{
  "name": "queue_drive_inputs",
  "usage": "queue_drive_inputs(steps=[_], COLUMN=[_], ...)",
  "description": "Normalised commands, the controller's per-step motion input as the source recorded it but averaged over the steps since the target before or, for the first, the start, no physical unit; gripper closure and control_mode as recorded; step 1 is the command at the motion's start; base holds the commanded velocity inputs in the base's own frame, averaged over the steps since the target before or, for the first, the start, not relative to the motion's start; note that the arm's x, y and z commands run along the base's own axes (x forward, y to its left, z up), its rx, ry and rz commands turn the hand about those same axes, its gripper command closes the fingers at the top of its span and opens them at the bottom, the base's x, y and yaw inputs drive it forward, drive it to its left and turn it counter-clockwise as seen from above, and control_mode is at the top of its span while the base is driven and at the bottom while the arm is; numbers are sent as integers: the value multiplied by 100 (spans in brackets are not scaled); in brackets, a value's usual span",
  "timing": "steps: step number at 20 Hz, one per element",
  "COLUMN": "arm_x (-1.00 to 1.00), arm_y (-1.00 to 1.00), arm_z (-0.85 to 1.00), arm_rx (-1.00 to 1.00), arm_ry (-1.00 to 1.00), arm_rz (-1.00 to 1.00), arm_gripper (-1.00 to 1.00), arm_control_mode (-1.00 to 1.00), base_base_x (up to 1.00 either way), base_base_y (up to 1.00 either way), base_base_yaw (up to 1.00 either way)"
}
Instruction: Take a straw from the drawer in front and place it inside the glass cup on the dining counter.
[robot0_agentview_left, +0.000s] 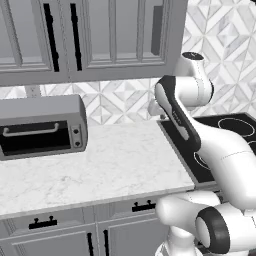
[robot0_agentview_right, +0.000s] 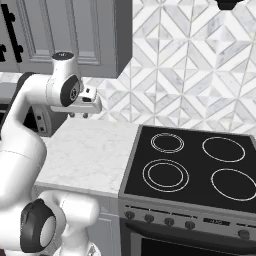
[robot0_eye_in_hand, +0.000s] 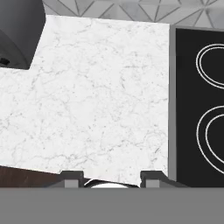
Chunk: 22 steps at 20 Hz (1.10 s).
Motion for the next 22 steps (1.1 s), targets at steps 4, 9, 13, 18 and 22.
queue_drive_inputs(steps=[4, 9, 13, 18, 22], arm_x=[0, 0, 0, 0, 0], arm_y=[0, 0, 0, 0, 0], arm_z=[0, 0, 0, 0, 0], arm_rx=[0, 0, 0, 0, 0], arm_ry=[0, 0, 0, 0, 0], arm_rz=[0, 0, 0, 0, 0], arm_gripper=[-100, -100, -100, -100, -100], arm_control_mode=[100, 100, 100, 100, 100], base_base_x=[-6, -62, -52, -3, 1], base_base_y=[0, -1, -16, -53, -61], base_base_yaw=[0, 9, 26, 47, 65])
